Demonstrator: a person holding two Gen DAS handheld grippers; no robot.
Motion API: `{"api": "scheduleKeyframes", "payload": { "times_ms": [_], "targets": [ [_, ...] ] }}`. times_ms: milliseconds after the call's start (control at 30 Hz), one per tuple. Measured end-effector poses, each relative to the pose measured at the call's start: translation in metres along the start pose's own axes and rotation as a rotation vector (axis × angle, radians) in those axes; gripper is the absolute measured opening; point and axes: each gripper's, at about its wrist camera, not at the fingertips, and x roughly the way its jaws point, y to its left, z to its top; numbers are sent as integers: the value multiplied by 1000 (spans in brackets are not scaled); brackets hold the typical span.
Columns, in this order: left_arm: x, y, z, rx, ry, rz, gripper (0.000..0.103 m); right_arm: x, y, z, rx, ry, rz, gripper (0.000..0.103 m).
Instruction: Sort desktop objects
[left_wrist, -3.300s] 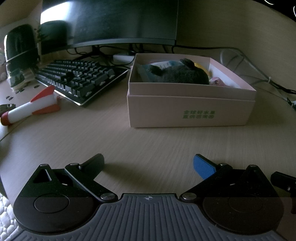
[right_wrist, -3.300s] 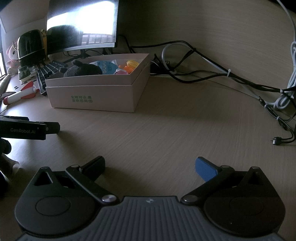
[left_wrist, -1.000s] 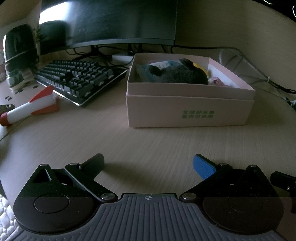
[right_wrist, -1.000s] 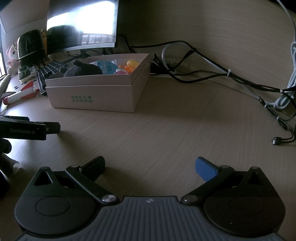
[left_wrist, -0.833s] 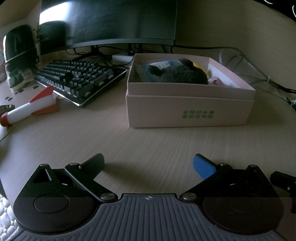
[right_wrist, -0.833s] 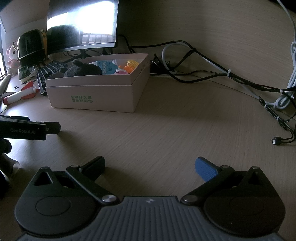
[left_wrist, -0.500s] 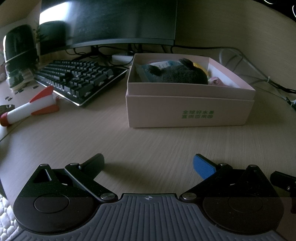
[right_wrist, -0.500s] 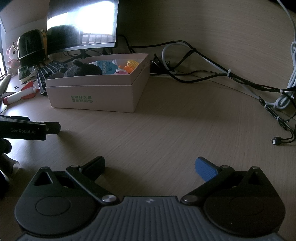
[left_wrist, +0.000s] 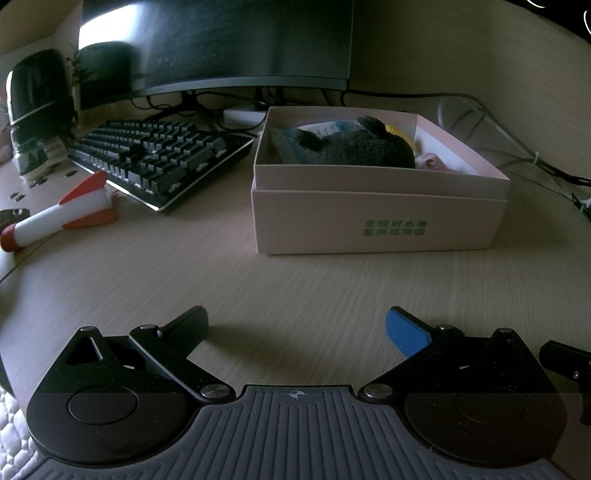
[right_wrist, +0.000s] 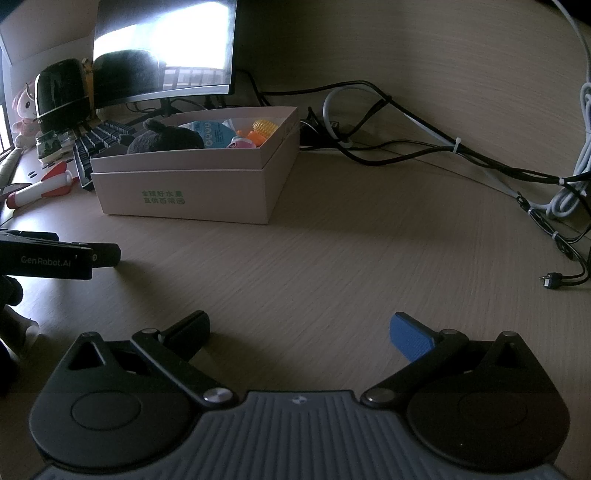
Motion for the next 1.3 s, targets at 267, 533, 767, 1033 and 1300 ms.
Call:
{"api": "scheduleKeyframes", "payload": {
  "times_ms": [267, 533, 767, 1033, 1300],
  "targets": [
    [0, 0, 0, 0, 0, 1, 103, 0, 0, 0, 0, 0, 0, 103],
    [0, 2, 1, 1, 8, -9, 103, 0, 0, 0, 0, 0, 0, 103],
    [0, 1, 1, 6, 11, -15, 103, 0, 0, 0, 0, 0, 1, 103],
    [0, 1, 0, 6, 14, -13, 103, 0, 0, 0, -1, 0, 1, 103],
    [-4, 1, -3, 2, 12, -13, 103, 0, 0, 0, -1, 0, 1, 103]
  ]
}}
